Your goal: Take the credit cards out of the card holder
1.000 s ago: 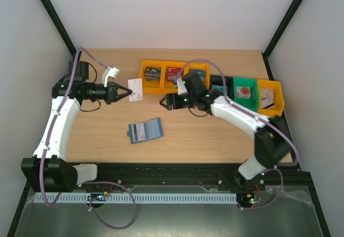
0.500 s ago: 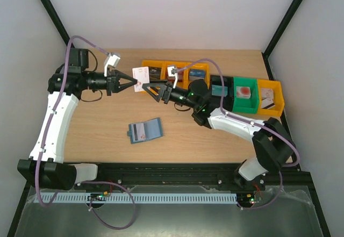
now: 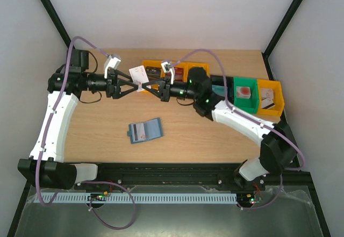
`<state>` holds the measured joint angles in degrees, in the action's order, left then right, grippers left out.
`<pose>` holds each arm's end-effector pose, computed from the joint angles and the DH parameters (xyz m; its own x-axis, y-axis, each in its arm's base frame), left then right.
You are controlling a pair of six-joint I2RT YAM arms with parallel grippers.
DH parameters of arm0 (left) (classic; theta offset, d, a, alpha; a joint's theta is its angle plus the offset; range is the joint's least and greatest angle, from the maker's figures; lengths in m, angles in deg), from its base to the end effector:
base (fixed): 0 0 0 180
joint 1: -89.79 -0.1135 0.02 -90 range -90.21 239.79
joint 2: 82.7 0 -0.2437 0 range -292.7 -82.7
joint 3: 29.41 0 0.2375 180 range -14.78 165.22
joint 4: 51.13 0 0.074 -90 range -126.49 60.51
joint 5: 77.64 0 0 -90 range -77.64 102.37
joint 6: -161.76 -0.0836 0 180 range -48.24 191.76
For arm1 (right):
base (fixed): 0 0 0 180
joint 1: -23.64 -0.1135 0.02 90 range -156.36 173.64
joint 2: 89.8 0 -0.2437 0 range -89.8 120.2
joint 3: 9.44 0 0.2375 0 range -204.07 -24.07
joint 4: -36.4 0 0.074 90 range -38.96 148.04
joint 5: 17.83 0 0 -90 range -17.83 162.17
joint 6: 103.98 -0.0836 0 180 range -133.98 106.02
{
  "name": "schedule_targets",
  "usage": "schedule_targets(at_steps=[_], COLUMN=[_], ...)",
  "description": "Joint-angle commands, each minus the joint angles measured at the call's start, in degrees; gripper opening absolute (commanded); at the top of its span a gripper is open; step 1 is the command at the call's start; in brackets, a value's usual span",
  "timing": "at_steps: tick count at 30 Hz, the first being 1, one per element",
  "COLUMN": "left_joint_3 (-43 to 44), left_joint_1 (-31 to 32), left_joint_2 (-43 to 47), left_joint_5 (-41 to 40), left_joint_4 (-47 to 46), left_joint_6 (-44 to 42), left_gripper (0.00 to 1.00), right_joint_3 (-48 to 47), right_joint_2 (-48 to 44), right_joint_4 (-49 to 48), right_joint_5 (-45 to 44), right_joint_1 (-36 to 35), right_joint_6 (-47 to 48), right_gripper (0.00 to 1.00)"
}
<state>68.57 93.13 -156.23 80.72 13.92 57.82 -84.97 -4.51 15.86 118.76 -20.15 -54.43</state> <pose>0.2418 -0.0919 0.3773 -0.4556 0.1156 -0.8826 0.8612 0.3083 -0.4042 0.2201 0.2952 0.3407 -0.5400 0.0999 -0.8357 -0.8415 -0.0823 0.5339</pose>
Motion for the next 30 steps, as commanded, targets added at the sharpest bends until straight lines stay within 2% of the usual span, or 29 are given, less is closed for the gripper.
schedule_targets(at_steps=[1, 3, 4, 9, 11, 14, 18, 21, 24, 30], left_joint_3=[3.5, 4.1, 4.4, 4.6, 4.3, 4.2, 4.4, 4.4, 4.8, 5.6], left_joint_1=[-1.0, -0.8, -0.6, 3.9, 7.4, 10.8, 12.0, 12.2, 12.8, 12.7], left_joint_2=[-0.7, -1.2, -1.4, -2.1, -2.0, -1.7, -1.6, -1.5, -1.8, -1.2], left_joint_5=[-6.1, -7.6, -8.0, -10.3, -11.3, -13.2, -13.8, -14.0, -13.7, -11.8], left_joint_4=[10.9, 13.5, 14.4, 17.3, 18.4, 19.6, 20.2, 19.3, 18.9, 14.1], left_joint_6=[-13.7, -18.1, -19.6, -24.1, -25.7, -27.0, -27.1, -26.0, -25.4, -18.6], left_gripper=[0.8, 0.83, 0.83, 0.79, 0.74, 0.53, 0.25, 0.2, 0.03, 0.02], right_joint_3=[-15.2, -19.4, -20.5, -25.0, -26.1, -27.4, -28.3, -28.4, -28.5, -26.3], right_joint_2=[-1.4, -0.6, -0.8, -0.9, -0.9, -0.9, -0.9, -1.4, -1.8, -5.7], right_joint_4=[52.1, 66.2, 70.1, 80.6, 81.5, 82.2, 83.2, 83.4, 83.3, 76.1], right_joint_5=[7.7, 6.5, 5.7, 1.8, 1.4, 1.3, 1.2, 0.8, 0.8, -3.0], right_joint_1=[0.7, 0.4, 0.2, -1.3, -1.5, -1.9, -2.3, -2.4, -2.4, -2.3], right_joint_6=[32.9, 40.8, 43.2, 47.7, 48.2, 48.9, 49.8, 50.3, 50.7, 48.6], right_gripper=[0.02, 0.02, 0.02, 0.02, 0.02, 0.02, 0.02, 0.02, 0.02, 0.02])
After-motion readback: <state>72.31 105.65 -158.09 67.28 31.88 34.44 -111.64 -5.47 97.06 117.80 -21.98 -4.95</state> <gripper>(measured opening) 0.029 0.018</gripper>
